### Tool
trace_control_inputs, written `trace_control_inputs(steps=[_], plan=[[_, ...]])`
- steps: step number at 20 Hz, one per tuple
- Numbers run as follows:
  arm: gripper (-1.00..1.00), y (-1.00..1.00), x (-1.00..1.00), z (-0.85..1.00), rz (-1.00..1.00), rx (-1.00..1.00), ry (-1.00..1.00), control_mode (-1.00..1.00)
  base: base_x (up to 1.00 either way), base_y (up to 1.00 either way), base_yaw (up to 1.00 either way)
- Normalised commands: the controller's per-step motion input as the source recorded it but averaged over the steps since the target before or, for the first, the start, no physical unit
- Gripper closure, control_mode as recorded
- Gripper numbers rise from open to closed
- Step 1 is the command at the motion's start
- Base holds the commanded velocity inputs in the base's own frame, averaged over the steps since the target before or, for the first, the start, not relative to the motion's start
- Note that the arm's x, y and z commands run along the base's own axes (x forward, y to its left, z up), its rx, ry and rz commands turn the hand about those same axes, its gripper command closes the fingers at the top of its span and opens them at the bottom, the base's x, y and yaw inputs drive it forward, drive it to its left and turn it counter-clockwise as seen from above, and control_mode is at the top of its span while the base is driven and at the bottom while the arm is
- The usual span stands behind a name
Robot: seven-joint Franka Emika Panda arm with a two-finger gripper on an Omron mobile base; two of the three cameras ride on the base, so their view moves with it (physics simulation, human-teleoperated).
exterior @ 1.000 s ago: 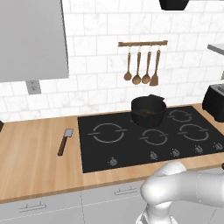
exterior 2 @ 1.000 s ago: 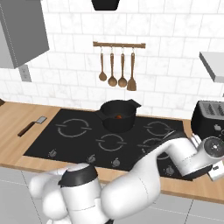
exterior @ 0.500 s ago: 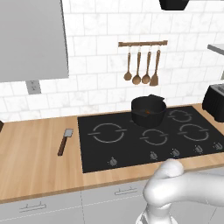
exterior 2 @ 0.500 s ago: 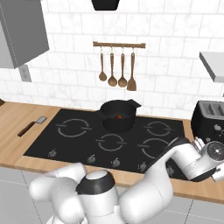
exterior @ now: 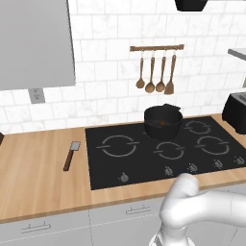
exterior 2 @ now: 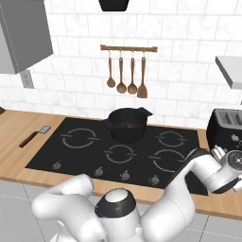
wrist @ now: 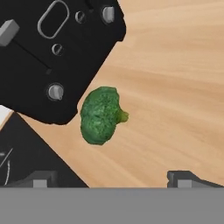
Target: Put the bell pepper and broccoli in the pot. Retrieve the spatula and lightly stir the vegetables in the pot.
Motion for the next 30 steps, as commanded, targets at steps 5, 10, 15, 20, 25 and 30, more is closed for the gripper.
trace_control_inputs(steps=[5, 10, 15, 20, 25, 30], plan=[[-1.00, -0.19, 0.20, -0.13, 0.00, 0.00, 0.00, -1.00, 0.00, 0.00, 0.00], [-1.00, -0.02, 0.13, -0.07, 0.00, 0.00, 0.00, -1.00, 0.00, 0.00, 0.00], [-1.00, -0.02, 0.17, -0.14, 0.00, 0.00, 0.00, -1.00, 0.00, 0.00, 0.00], [-1.00, -0.09, 0.16, -0.23, 0.00, 0.00, 0.00, -1.00, 0.00, 0.00, 0.00], [-1.00, -0.14, 0.14, -0.16, 0.00, 0.00, 0.00, -1.00, 0.00, 0.00, 0.00], [-1.00, -0.17, 0.11, -0.04, 0.00, 0.00, 0.00, -1.00, 0.00, 0.00, 0.00]])
